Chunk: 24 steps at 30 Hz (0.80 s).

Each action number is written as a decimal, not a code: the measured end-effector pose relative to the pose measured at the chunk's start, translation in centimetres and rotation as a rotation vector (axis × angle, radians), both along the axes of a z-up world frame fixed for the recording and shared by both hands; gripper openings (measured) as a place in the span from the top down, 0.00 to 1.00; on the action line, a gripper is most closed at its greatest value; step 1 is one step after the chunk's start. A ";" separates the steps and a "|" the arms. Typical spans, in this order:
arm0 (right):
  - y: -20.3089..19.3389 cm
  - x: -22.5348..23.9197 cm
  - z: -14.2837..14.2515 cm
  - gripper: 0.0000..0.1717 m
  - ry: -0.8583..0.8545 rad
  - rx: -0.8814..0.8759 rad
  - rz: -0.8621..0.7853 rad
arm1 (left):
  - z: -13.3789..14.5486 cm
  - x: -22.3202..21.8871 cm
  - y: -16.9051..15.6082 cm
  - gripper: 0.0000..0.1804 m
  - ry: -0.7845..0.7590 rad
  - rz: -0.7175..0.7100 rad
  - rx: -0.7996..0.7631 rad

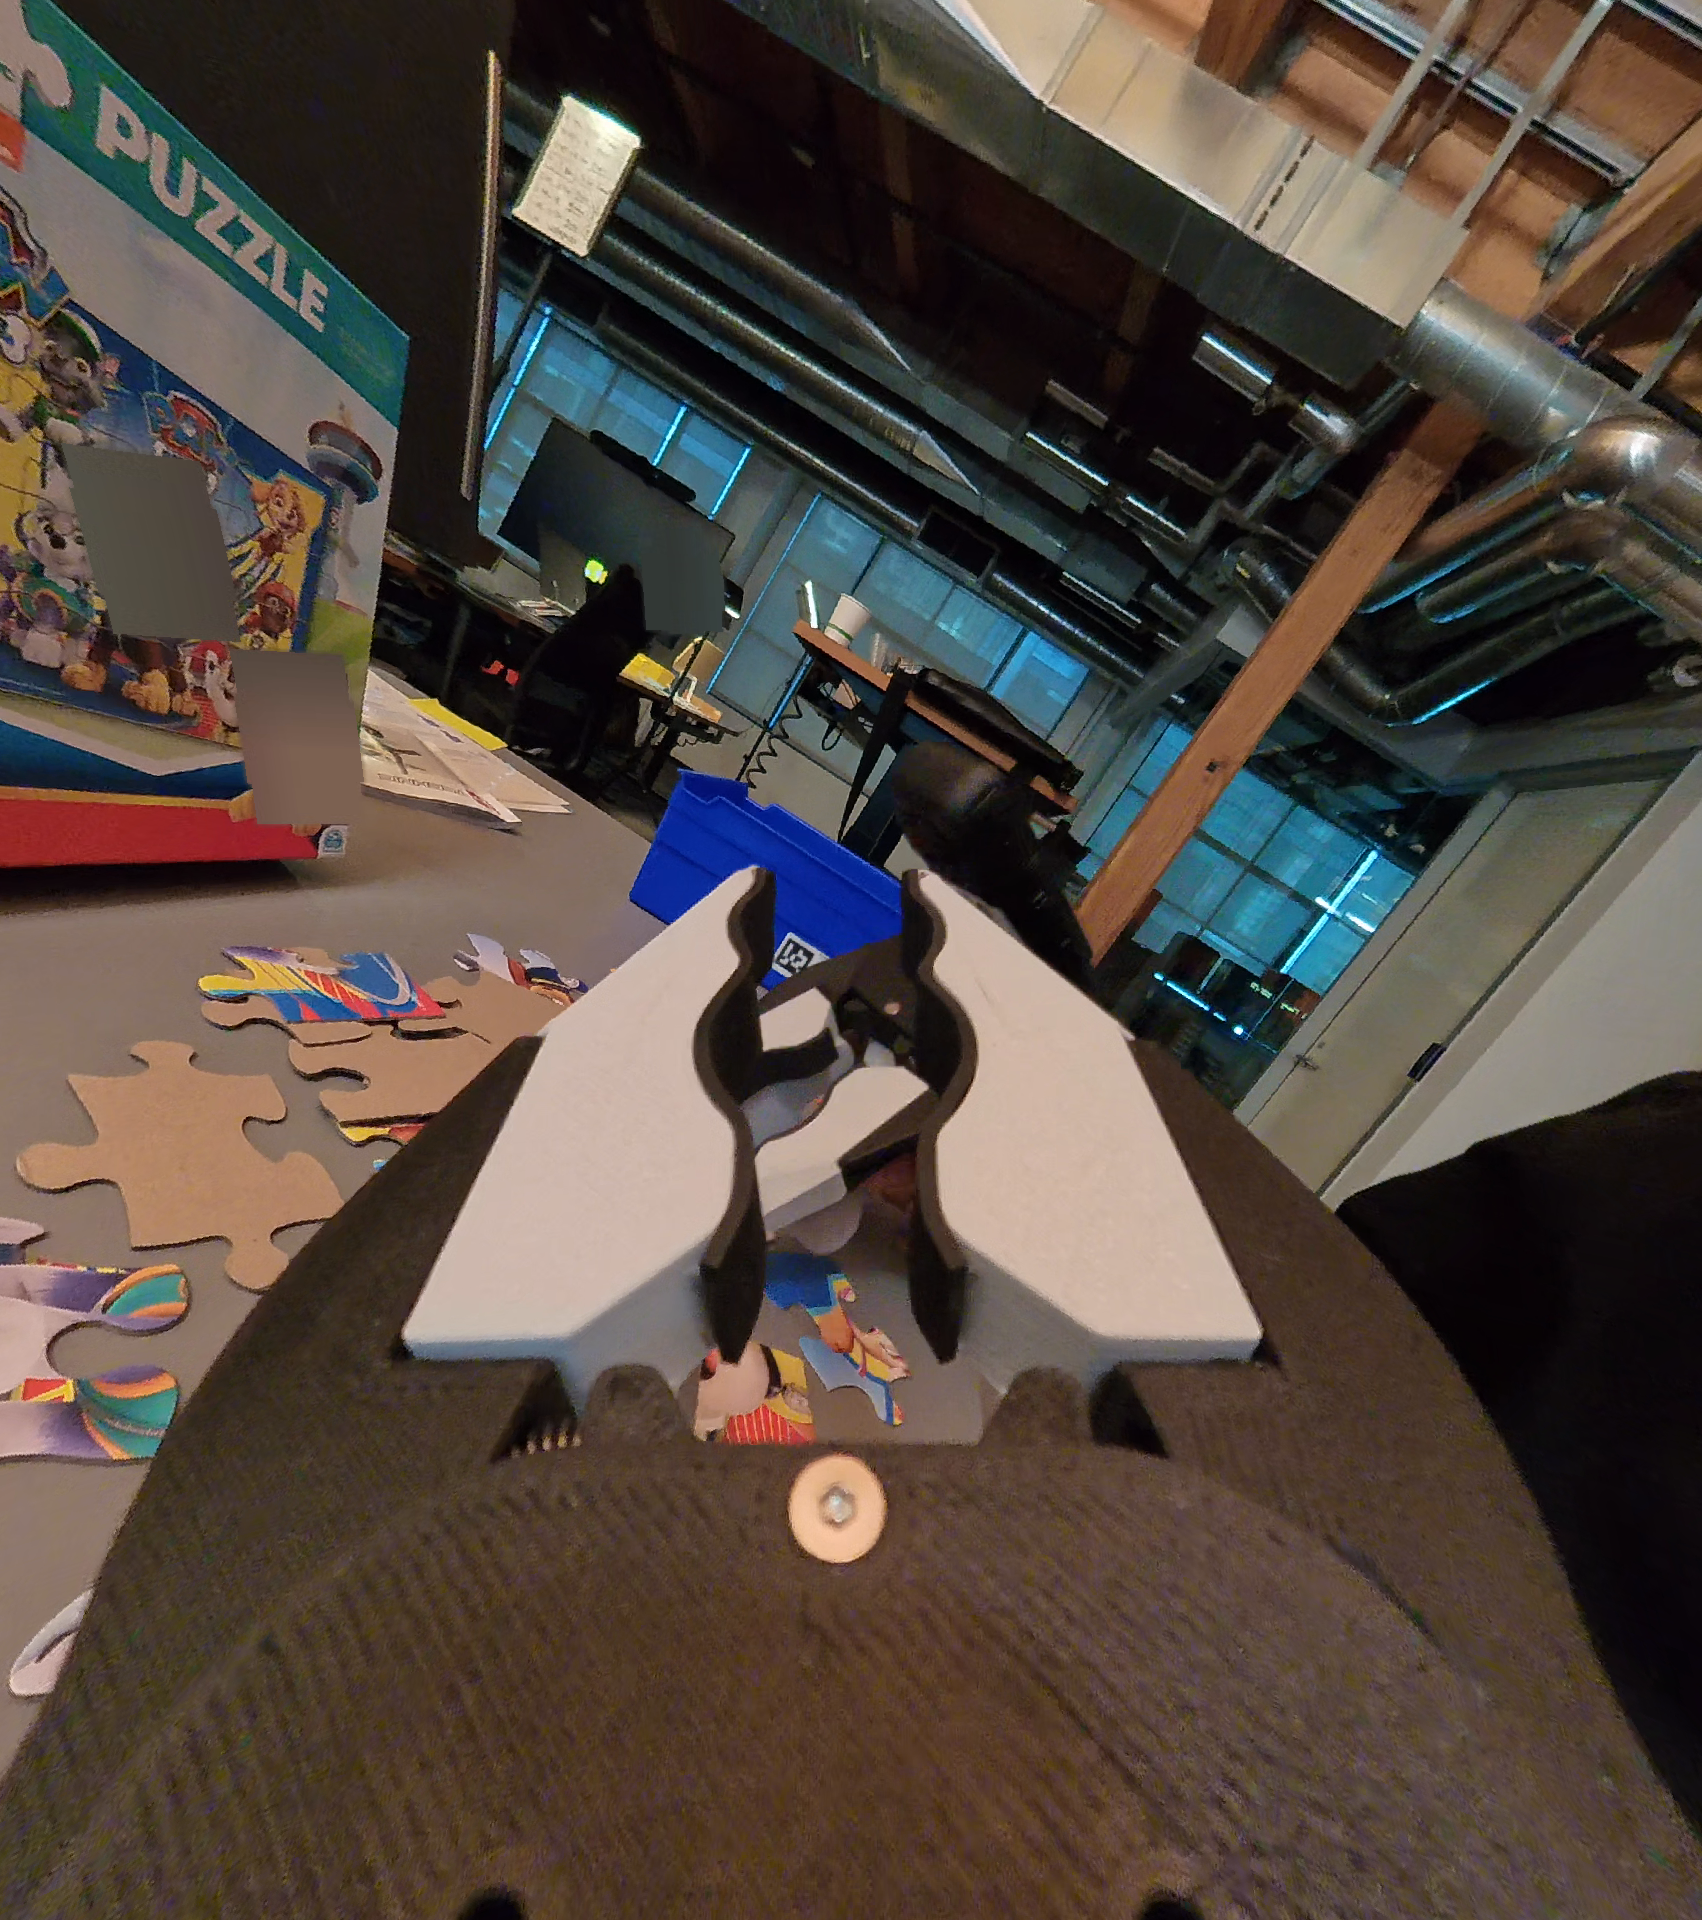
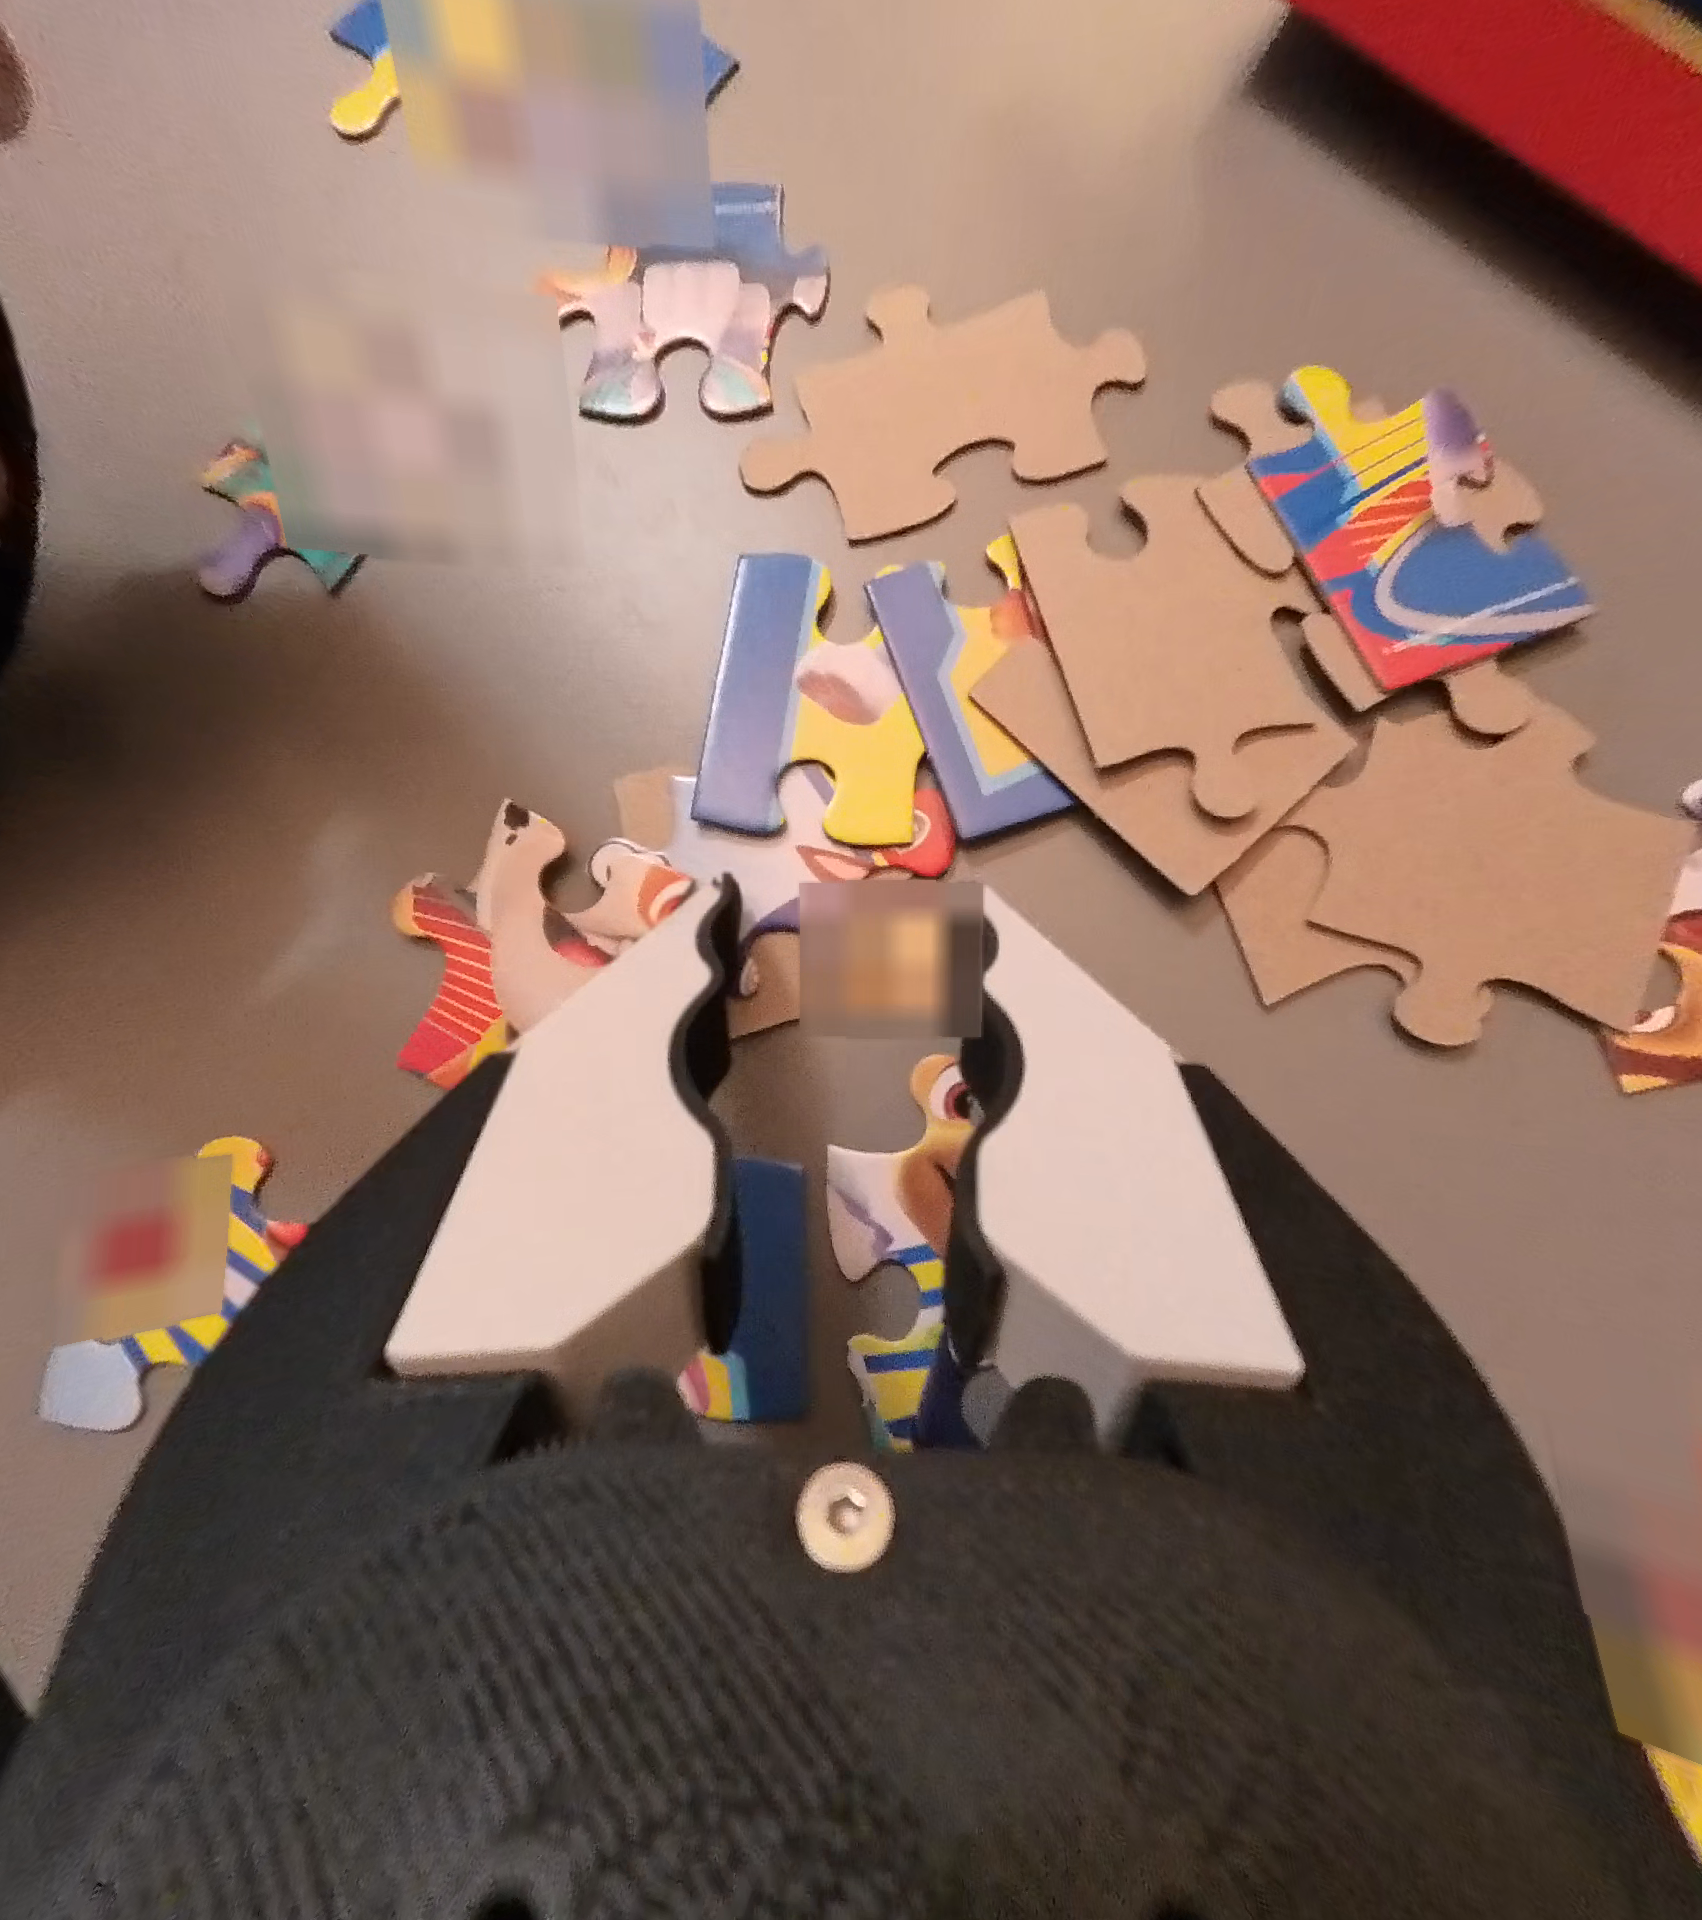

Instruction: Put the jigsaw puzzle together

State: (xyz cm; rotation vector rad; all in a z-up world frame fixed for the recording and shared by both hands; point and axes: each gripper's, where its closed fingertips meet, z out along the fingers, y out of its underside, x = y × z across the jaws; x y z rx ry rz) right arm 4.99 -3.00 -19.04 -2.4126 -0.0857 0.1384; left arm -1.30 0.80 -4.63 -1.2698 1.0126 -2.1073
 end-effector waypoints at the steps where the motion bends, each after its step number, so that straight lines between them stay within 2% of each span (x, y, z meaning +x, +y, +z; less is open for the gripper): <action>1: -0.1 -0.3 -0.2 0.76 0.009 -0.003 0.006 | 0.1 0.0 0.0 0.88 -0.004 -0.003 -0.006; 7: -0.6 -2.7 -0.4 0.61 -0.039 -0.002 0.096 | 0.3 -0.1 0.1 0.88 -0.016 -0.016 -0.035; 12: -0.5 -3.5 -0.3 0.63 -0.046 0.001 0.121 | 0.2 -0.1 0.3 0.88 -0.013 -0.007 -0.034; 14: -0.6 -3.3 -0.3 0.72 -0.049 0.006 0.114 | 0.2 -0.1 0.4 0.88 -0.012 -0.003 -0.034; 18: -1.1 -4.0 0.6 0.77 -0.002 0.037 0.139 | 0.1 -0.1 0.4 0.88 -0.011 -0.003 -0.034; 21: -1.3 -5.1 2.0 0.74 0.105 0.073 0.174 | 0.1 -0.1 0.3 0.88 -0.009 -0.006 -0.035; 24: -0.7 -2.4 2.9 0.72 0.021 0.099 0.128 | 0.1 -0.1 0.4 0.88 -0.010 -0.005 -0.036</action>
